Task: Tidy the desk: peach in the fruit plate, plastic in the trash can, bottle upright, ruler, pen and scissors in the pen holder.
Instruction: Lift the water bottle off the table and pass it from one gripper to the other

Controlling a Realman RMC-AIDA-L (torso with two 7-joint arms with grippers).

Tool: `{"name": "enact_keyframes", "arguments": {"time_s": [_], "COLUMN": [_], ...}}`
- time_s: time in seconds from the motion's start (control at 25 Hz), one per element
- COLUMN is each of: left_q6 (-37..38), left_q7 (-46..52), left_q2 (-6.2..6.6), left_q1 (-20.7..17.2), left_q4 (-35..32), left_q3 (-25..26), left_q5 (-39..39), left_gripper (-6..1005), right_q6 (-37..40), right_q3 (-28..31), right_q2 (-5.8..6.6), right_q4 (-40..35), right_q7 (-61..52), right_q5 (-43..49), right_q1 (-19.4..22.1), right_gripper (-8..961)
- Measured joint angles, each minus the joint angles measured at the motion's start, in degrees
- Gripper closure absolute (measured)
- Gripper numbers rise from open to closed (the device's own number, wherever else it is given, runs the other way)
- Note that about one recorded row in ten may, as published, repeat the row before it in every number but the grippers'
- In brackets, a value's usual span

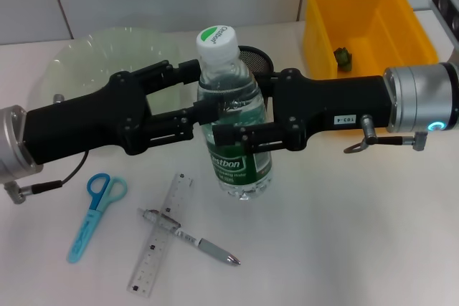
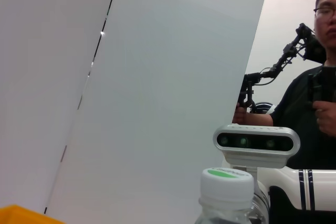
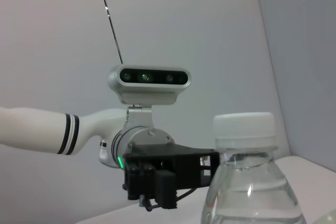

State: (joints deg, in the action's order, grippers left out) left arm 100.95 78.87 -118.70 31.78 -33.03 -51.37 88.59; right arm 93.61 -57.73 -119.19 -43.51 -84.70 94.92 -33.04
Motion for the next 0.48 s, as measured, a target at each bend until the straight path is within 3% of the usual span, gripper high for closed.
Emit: {"name": "enact_keyframes", "arguments": {"time_s": [0.48], "left_q6": [-1.2], "left_q7": [-0.7], "left_q2": [-0.11], "left_q1": [0.9], "left_q4": [1.1], "left_q3": [-1.3], "left_q5": [0.0], "left_gripper": [197], "right_q6": [-0.5], "right_q3": [-1.8], "right_q2": [0.02], "right_q4": [0.6], "right_q7": [0.5], "right_q5": [0.7], "right_q1": [0.1], "right_gripper": [202]}}
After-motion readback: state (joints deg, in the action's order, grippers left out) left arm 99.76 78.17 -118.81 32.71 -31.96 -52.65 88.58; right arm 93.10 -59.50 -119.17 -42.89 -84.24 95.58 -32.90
